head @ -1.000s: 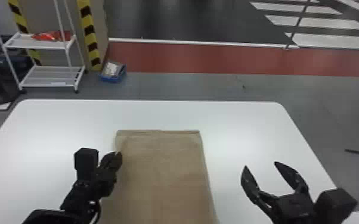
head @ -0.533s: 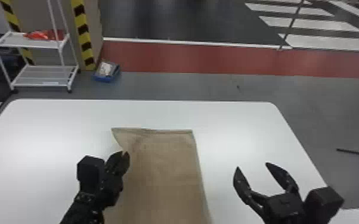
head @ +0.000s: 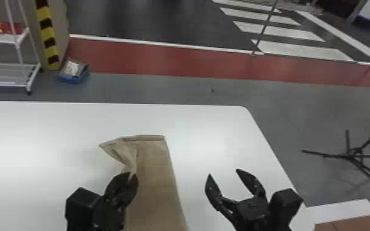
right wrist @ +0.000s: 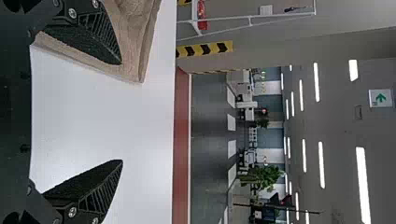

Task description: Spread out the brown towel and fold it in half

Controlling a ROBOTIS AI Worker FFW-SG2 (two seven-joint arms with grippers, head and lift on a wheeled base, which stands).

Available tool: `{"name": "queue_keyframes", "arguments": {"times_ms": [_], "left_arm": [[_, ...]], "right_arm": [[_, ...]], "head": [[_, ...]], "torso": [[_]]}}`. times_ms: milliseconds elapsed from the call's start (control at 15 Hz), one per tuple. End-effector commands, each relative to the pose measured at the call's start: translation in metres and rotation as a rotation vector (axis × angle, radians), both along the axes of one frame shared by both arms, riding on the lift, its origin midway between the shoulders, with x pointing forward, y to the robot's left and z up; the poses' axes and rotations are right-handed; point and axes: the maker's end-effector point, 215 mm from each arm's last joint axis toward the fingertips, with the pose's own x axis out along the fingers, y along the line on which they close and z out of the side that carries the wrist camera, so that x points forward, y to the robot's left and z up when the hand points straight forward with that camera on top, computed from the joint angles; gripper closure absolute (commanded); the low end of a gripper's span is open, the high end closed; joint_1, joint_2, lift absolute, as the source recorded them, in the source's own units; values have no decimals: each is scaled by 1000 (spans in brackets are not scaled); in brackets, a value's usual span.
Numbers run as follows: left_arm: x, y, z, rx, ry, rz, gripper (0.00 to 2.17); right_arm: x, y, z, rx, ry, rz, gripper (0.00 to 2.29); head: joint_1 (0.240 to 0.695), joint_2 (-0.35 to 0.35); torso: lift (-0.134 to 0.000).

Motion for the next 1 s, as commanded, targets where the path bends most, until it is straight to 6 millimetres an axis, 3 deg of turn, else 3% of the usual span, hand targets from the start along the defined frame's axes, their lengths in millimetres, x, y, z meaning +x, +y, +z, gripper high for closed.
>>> {"name": "queue_keyframes", "arguments": {"times_ms": [0,133,200,267,400,667,933], "left_arm": [[-21,-30,-3,47,0,-71,704],[-23,-35,-36,130,55,-77,640],[-22,-31,-48,160,70,-69,299],[-21,-27,-55,176,77,-63,144],[-15,-11,-58,183,78,-24,144],[11,38,-43,159,24,90,151],[39,113,-15,108,-68,244,157]], "right_arm": [[0,4,-5,7,8,5,140],[0,10,-4,14,5,12,140],[0,11,-4,14,3,14,140],[-1,11,-5,18,6,13,140],[-4,9,-11,20,19,9,140],[-5,17,-21,34,35,26,140],[-7,29,-28,47,48,43,144]], "head": [[695,-316],[695,-348],[695,-350],[695,-350],[695,-350],[695,-312],[695,-218]], "torso": [[-57],[-57],[-57],[-57],[-57],[-57],[-57]]}}
